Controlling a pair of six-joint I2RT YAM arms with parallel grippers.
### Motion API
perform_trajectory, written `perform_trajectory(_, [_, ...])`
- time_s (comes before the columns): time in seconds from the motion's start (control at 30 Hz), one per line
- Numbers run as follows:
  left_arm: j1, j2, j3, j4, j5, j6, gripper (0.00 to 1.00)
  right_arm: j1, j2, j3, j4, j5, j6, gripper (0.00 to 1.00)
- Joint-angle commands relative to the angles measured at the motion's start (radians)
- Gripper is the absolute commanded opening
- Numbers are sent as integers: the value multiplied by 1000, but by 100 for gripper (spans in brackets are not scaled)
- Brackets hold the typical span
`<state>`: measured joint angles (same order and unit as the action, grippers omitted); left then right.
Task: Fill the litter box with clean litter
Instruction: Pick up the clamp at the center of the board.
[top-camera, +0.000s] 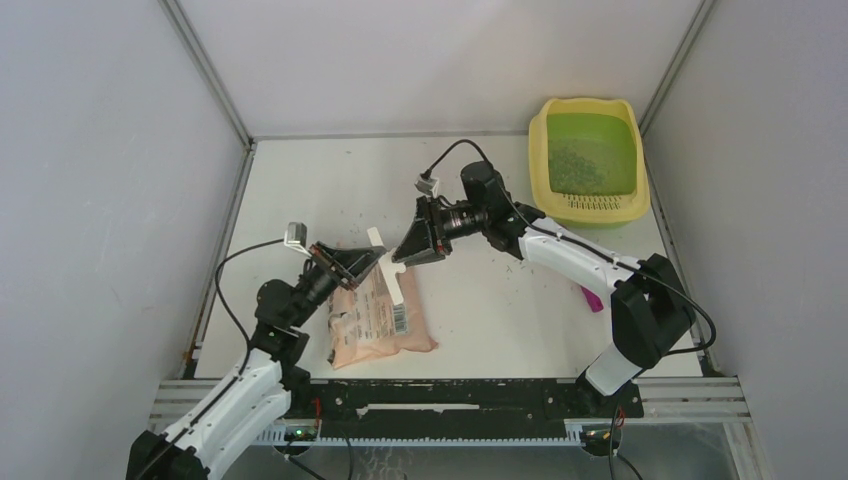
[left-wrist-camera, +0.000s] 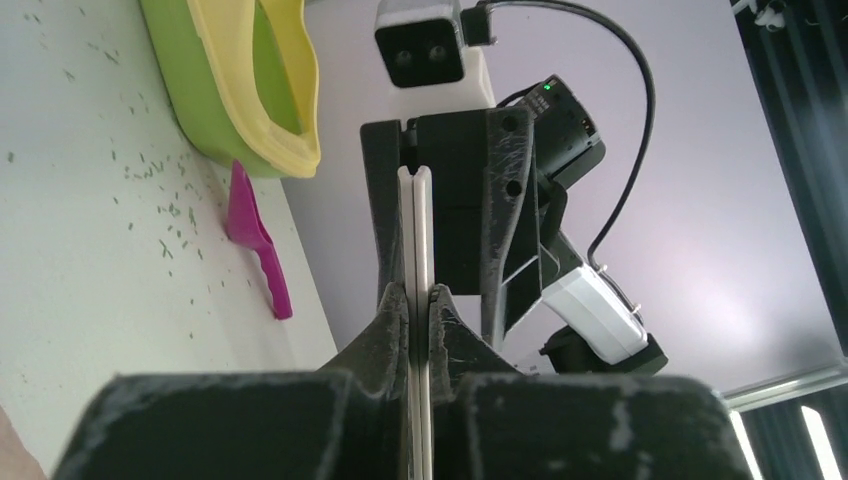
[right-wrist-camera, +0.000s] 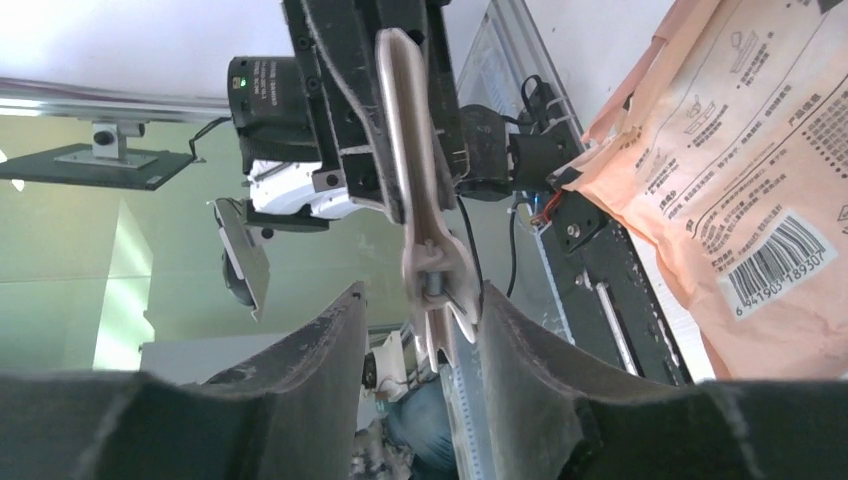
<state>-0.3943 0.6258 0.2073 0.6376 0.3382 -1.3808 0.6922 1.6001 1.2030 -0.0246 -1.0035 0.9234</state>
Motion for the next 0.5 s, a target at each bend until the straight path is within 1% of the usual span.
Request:
perform_trajectory(0.0, [1, 60, 53, 116, 85, -62, 0, -1, -40, 13, 76, -49, 28, 58])
perform_trajectory(0.03, [1, 77, 58, 128, 99, -71, 0, -3, -45, 12, 71, -50, 25, 61])
perform_trajectory(0.1, [0, 109, 68, 157, 124, -86, 0, -7, -54, 12, 56, -50, 14, 61])
perform_trajectory(0.17, [1, 127, 67, 183, 131, -104, 0, -11, -58, 13, 36, -48, 3, 57])
perform_trajectory(0.33, [4, 148, 59, 215, 141, -121, 0, -17, -78, -14, 45, -49, 10, 52])
perform_trajectory(0.47, [5, 150, 56, 217, 141, -121, 0, -24, -86, -30, 52, -47, 13, 43])
